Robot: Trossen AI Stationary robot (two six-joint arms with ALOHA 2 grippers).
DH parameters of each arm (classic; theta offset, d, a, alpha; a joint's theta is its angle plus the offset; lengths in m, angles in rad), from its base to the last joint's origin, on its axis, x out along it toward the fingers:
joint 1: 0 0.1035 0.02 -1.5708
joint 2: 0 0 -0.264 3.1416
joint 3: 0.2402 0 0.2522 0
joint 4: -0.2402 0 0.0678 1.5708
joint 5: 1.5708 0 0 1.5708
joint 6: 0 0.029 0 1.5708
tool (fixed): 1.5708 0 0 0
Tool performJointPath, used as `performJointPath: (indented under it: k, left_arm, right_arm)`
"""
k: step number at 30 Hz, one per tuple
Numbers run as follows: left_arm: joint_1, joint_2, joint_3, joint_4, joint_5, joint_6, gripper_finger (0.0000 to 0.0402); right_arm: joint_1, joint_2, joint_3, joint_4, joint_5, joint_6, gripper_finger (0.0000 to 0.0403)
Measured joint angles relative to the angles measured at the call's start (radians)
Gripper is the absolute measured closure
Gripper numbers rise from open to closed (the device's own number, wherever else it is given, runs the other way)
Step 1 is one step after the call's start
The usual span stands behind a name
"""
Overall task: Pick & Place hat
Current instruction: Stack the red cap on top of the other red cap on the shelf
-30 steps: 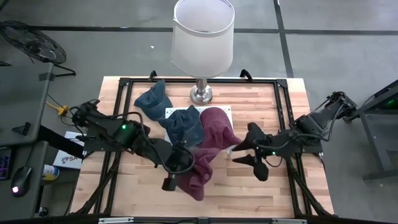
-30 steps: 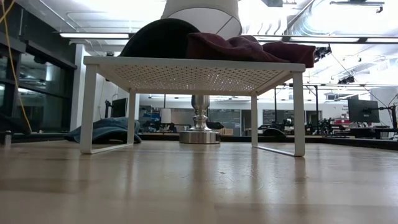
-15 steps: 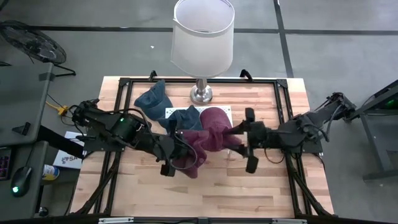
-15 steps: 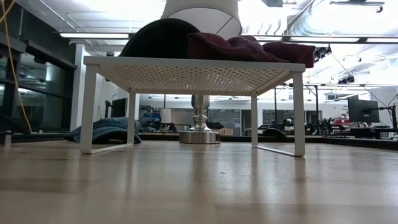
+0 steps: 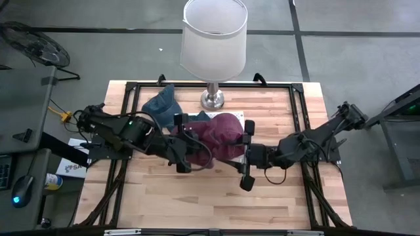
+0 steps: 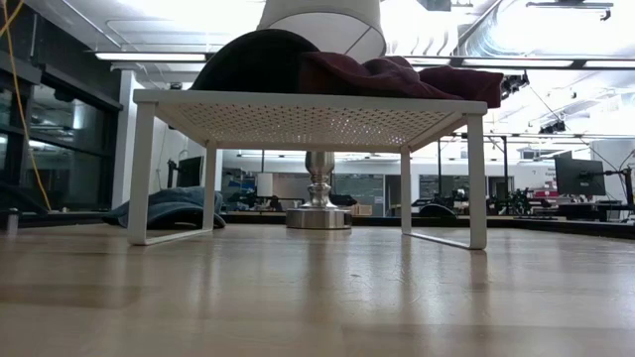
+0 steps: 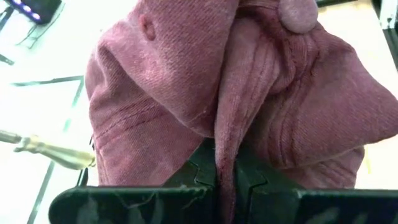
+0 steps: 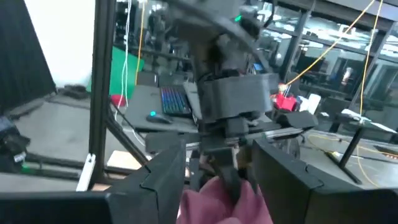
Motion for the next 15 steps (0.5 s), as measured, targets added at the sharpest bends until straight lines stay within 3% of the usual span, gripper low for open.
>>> performJointPath:
  k: [6,15]
  left_arm:
    - [0.018,0.000,0.000,-0.007,0.009,-0.005,0.0396]
    - [0.018,0.000,0.000,-0.022,0.012,-0.023,0.0396]
  right_arm:
    - [-0.032,0.074,0.155,-0.180,-0.002,0.013,0.0224]
    - [-0.090,0.288,0.588,-0.732,-0.070,0.152,0.0224]
